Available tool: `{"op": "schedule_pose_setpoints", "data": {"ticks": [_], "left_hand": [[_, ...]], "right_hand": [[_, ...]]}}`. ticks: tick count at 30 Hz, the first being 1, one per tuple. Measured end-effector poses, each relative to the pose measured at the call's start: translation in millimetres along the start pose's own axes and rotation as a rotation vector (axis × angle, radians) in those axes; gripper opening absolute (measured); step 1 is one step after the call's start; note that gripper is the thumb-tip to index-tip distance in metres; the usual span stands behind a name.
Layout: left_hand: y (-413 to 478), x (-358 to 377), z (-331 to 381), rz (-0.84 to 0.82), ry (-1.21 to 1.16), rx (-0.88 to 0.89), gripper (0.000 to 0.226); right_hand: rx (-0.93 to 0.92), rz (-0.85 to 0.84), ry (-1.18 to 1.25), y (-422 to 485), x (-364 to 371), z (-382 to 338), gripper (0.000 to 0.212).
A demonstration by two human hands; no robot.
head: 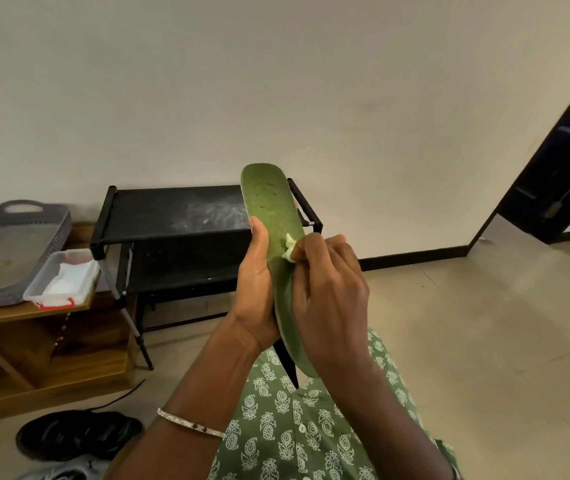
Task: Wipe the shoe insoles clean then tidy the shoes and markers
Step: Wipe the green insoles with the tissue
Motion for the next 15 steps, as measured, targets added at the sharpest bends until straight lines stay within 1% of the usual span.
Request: {"op": "schedule_pose_setpoints", "data": {"ticks": [3, 6, 8, 9, 10, 12, 13, 15], "left_hand": [[-3.0, 2.7, 1.8, -0.006, 0.021, -0.029, 0.089], [0.7, -4.9, 5.4, 0.070, -0.028, -0.014, 0.082], [4.4, -7.6, 1.8, 0.095, -0.045, -0.035, 0.082], [5.2, -6.8, 0.1, 0.086, -0.054, -0.052, 0.083], [4.7, -4.2, -1.6, 0.052, -0.049, -0.062, 0.083], [4.1, -1.3, -6.1, 0.006, 0.007, -0.084, 0.087], [3.1, 1.0, -6.9, -0.013, 0.040, -0.071, 0.087], [3.8, 0.7, -7.9, -0.011, 0.004, -0.060, 0.080]], "right_hand": [[0.018, -0.027, 0.011, -15.5, -5.9, -3.4, 0.005], [0.001, -0.072, 0.054, -35.0, -17.0, -11.2, 0.009], [-0.012, -0.075, 0.052, -38.9, -22.2, -11.2, 0.004], [-0.004, -0.070, 0.048, -37.3, -22.7, -9.5, 0.005], [0.007, -0.062, 0.044, -33.3, -21.6, -7.3, 0.010], [0.022, -0.033, 0.040, -21.5, -17.7, -3.1, 0.014], [0.024, -0.017, 0.039, -14.5, -15.6, -2.1, 0.014], [0.034, -0.008, 0.043, -1.4, -10.2, 0.3, 0.015]]}}
Point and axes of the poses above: each hand's wrist, its own y-axis towards the middle knuckle, its own x-axis out of the palm, z = x × y, the point moved 9 cm from there along y, towards the middle knuckle, and after that the axes turned 13 degrees about z, right-handed, at the moved point
